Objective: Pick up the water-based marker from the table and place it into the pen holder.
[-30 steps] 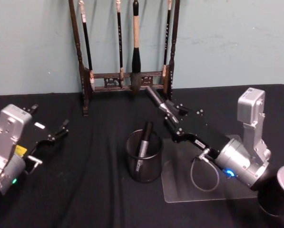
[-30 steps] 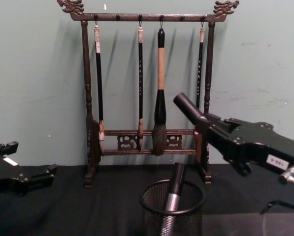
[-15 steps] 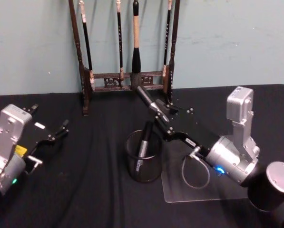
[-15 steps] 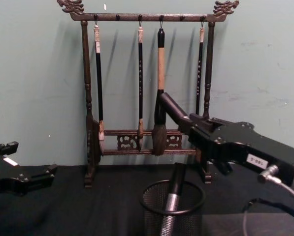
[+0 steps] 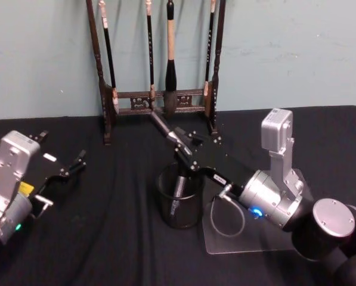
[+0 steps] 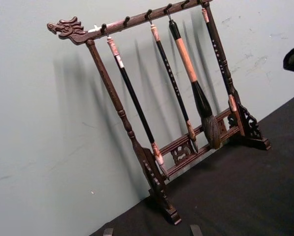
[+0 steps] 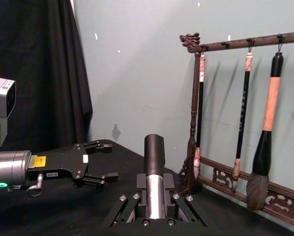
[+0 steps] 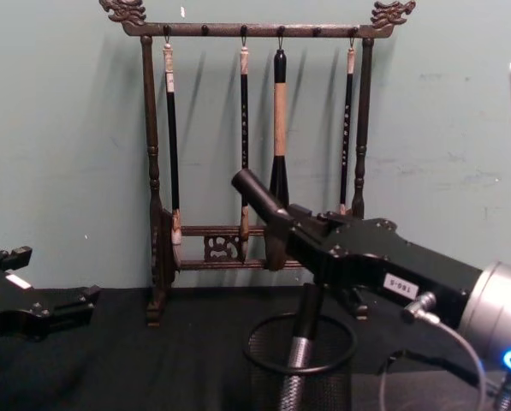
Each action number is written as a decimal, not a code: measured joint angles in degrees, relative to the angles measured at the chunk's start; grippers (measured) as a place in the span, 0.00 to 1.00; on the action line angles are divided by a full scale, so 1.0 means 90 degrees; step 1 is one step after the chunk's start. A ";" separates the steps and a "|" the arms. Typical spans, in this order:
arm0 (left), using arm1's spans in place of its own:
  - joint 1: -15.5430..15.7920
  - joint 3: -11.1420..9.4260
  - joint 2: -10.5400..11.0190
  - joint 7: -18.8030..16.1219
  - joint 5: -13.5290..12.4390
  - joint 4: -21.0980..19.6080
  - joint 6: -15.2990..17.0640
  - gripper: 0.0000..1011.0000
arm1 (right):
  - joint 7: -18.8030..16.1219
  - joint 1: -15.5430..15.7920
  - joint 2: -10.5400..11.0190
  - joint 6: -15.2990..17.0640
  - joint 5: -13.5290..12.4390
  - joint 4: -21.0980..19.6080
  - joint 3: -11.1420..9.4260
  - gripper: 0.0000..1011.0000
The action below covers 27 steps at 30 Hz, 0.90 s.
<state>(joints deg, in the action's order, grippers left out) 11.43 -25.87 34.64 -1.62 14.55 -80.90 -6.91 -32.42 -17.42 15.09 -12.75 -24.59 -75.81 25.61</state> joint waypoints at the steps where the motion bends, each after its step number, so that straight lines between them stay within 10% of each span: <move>1: 0.0000 0.0000 0.0000 0.0000 0.0000 0.0000 0.0000 1.00 | -0.0009 -0.0017 -0.0026 -0.0002 -0.0006 0.0044 0.0030 0.20; 27: 0.0000 0.0000 0.0000 0.0000 0.0000 0.0000 0.0000 1.00 | -0.0162 -0.0421 -0.0284 -0.0095 0.0007 0.0788 0.0207 0.20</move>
<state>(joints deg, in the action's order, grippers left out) 11.43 -25.86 34.64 -1.62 14.55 -80.90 -6.91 -33.87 -21.21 12.53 -13.60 -24.52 -68.72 27.47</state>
